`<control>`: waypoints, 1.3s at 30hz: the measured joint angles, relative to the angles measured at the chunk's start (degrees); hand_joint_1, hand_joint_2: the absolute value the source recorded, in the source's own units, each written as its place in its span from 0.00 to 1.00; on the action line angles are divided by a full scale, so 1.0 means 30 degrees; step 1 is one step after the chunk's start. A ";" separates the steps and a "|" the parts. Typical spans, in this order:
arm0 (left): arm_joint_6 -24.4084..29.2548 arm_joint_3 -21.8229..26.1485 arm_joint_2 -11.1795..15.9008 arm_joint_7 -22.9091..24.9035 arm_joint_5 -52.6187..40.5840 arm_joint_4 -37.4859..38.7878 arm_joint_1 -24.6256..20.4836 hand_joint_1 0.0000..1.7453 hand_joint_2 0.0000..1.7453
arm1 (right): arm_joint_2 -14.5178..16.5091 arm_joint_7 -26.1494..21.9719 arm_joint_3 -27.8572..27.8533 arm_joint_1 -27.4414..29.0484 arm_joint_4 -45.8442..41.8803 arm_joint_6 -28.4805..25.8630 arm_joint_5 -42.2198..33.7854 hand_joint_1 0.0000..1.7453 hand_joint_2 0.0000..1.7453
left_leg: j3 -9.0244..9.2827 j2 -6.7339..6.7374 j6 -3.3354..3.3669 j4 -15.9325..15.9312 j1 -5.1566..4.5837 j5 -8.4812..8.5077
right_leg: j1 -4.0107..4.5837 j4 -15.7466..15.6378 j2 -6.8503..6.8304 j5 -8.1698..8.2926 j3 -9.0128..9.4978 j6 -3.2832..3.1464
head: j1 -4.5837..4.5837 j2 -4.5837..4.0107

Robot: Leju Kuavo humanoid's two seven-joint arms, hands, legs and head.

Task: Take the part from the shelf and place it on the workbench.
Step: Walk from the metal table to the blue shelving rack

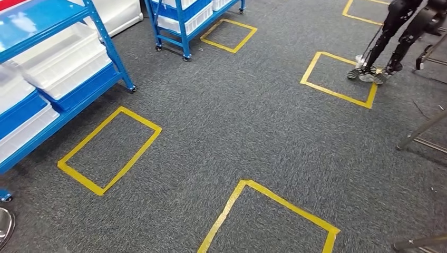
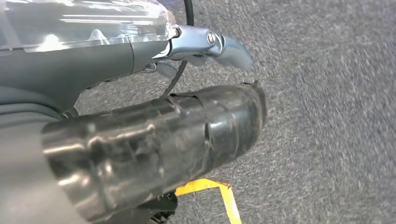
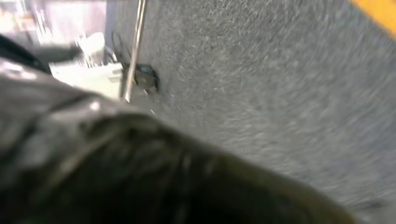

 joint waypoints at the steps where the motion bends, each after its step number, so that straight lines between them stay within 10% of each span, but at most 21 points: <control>1: 0.0000 -0.0020 0.0000 0.0000 0.0159 -0.0034 -0.0021 0.00 0.00 | 0.0299 -0.0279 0.0002 -0.0060 0.0073 0.0200 0.0352 0.00 0.00 | -0.0170 0.0511 -0.0088 0.0318 -0.0021 -0.0213 | 0.0014 -0.0078 -0.0236 0.0050 0.0021 -0.0181 | -0.0016 0.0000; 3: 0.0000 -0.0123 -0.0002 -0.0035 0.1100 -0.0036 -0.0208 0.00 0.00 | 0.0924 -0.0717 0.0005 -0.0076 0.0296 0.0511 0.1011 0.00 0.00 | -0.0995 0.1893 -0.0217 0.2068 -0.0051 -0.1235 | 0.0095 -0.0183 -0.0842 0.0084 0.0057 -0.0470 | -0.0046 0.0000; 6: 0.0000 -0.0306 -0.0002 -0.0242 0.3031 0.0153 -0.0523 0.00 0.00 | 0.1431 -0.1076 0.0007 -0.0047 0.0650 0.0852 0.1706 0.00 0.00 | -0.2454 0.2476 -0.0299 0.5060 0.0006 -0.2403 | 0.0233 -0.0183 -0.1827 0.0012 0.0067 -0.0616 | -0.0057 0.0000; 10: 0.0000 -0.0321 0.0005 -0.0430 0.4284 0.0800 -0.0860 0.00 0.00 | 0.1604 -0.1192 0.0007 -0.0237 0.0878 0.1114 0.2210 0.00 0.00 | -0.0592 0.3393 0.0109 0.1601 -0.0179 -0.0396 | 0.0366 -0.0190 -0.2839 -0.0158 0.0301 -0.0596 | -0.0051 0.0000; 13: 0.0000 -0.0302 0.0025 -0.0437 0.4474 0.1002 -0.1005 0.00 0.00 | 0.1632 -0.1107 -0.0056 -0.0304 0.0976 0.1209 0.2364 0.00 0.00 | 0.0188 0.4266 0.0466 -0.0074 -0.0526 -0.0113 | 0.0428 -0.0231 -0.3462 -0.0250 0.0421 -0.0380 | -0.0044 0.0000; 15: 0.0000 -0.0288 0.0022 -0.0437 0.4470 0.1073 -0.0967 0.00 0.00 | 0.1608 -0.1010 -0.0179 -0.0422 0.0998 0.1232 0.2446 0.00 0.00 | 0.0271 0.3802 0.0583 -0.0398 -0.0478 -0.0022 | 0.0415 -0.0314 -0.3752 -0.0335 0.0596 -0.0181 | -0.0033 0.0000; 17: 0.0000 -0.0293 0.0007 -0.0433 0.4419 0.1113 -0.0969 0.00 0.00 | 0.1561 -0.0955 -0.0350 -0.0471 0.1004 0.1239 0.2566 0.00 0.00 | 0.0624 0.3332 0.0797 -0.0849 -0.0314 0.0076 | 0.0375 0.0351 -0.2790 -0.0754 0.0423 -0.0011 | -0.0018 0.0000; 19: 0.0000 -0.0312 -0.0006 -0.0430 0.4343 0.1126 -0.1022 0.00 0.00 | 0.1462 -0.0864 -0.0611 -0.0382 0.1011 0.1247 0.2673 0.00 0.00 | 0.0849 0.2809 0.1003 -0.1023 -0.0234 0.0077 | 0.0333 0.2566 -0.1474 -0.1680 -0.0777 0.0076 | 0.0018 0.0000; 21: 0.0000 -0.0322 -0.0009 -0.0430 0.4297 0.1133 -0.1010 0.00 0.00 | 0.1373 -0.0781 -0.0845 -0.0242 0.1024 0.1251 0.2715 0.00 0.00 | 0.0959 0.2184 0.1047 -0.0992 -0.0221 -0.0039 | 0.0282 0.4713 -0.1125 -0.2184 -0.2186 0.0182 | 0.0042 0.0000; 23: -0.0002 -0.0324 -0.0009 -0.0432 0.4288 0.1155 -0.0975 0.00 0.00 | 0.1322 -0.0766 -0.0987 -0.0177 0.1031 0.1252 0.2730 0.00 0.00 | 0.1227 0.1555 0.0950 -0.0917 -0.0175 -0.0279 | 0.0160 0.4359 -0.1049 -0.1187 -0.2415 0.0321 | 0.0040 0.0000; 26: -0.0005 -0.0328 -0.0006 -0.0454 0.4292 0.1186 -0.0981 0.00 0.00 | 0.1275 -0.0743 -0.1148 -0.0142 0.1066 0.1247 0.2735 0.00 0.00 | 0.1520 0.0799 0.0588 -0.0545 -0.0077 -0.0904 | -0.0151 0.1091 0.0087 0.0649 -0.1201 0.0572 | 0.0069 0.0000; 28: -0.0002 -0.0322 0.0002 -0.0468 0.4288 0.1202 -0.0980 0.00 0.00 | 0.1266 -0.0701 -0.1224 -0.0093 0.1113 0.1251 0.2755 0.00 0.00 | 0.1452 0.0381 0.0371 -0.0383 -0.0066 -0.1186 | -0.0186 0.0319 0.0686 0.0360 -0.0830 0.0435 | 0.0087 0.0000; 30: 0.0000 -0.0320 0.0009 -0.0477 0.4284 0.1215 -0.0959 0.00 0.00 | 0.1253 -0.0681 -0.1280 -0.0097 0.1129 0.1252 0.2804 0.00 0.00 | 0.1498 0.0091 0.0206 -0.0413 -0.0011 -0.1324 | -0.0114 0.0132 0.0301 0.0082 -0.0529 0.0100 | 0.0086 0.0002; 32: 0.0000 -0.0322 0.0018 -0.0488 0.4286 0.1224 -0.0977 0.00 0.00 | 0.1237 -0.0692 -0.1340 -0.0136 0.1124 0.1238 0.2899 0.00 0.00 | 0.1272 0.0969 0.0035 0.0318 0.0002 -0.1514 | -0.0066 -0.0111 -0.0146 -0.0188 0.0053 -0.0223 | 0.0035 0.0002; 34: 0.0000 -0.0326 0.0029 -0.0495 0.4286 0.1228 -0.1015 0.00 0.00 | 0.1220 -0.0702 -0.1454 -0.0088 0.1124 0.1227 0.2985 0.00 0.00 | -0.0139 0.2231 -0.0073 0.2649 -0.0008 -0.2019 | 0.0057 -0.0523 -0.0672 -0.0533 0.0890 -0.0440 | -0.0035 0.0000; 36: 0.0000 -0.0326 0.0035 -0.0495 0.4288 0.1243 -0.0991 0.00 0.00 | 0.1215 -0.0695 -0.1563 -0.0001 0.1129 0.1227 0.3016 0.00 0.00 | -0.2259 0.2541 -0.0064 0.5180 0.0009 -0.2232 | 0.0225 -0.0979 -0.1245 -0.0978 0.1838 -0.0515 | -0.0047 0.0000; 39: -0.0006 -0.0324 0.0035 -0.0495 0.4288 0.1290 -0.0911 0.00 0.00 | 0.1189 -0.0686 -0.1612 0.0014 0.1126 0.1225 0.3021 0.00 0.00 | -0.3575 0.2654 0.0359 0.4326 -0.0094 0.0407 | 0.0541 -0.1856 -0.2045 -0.1773 0.3695 -0.0568 | -0.0058 0.0000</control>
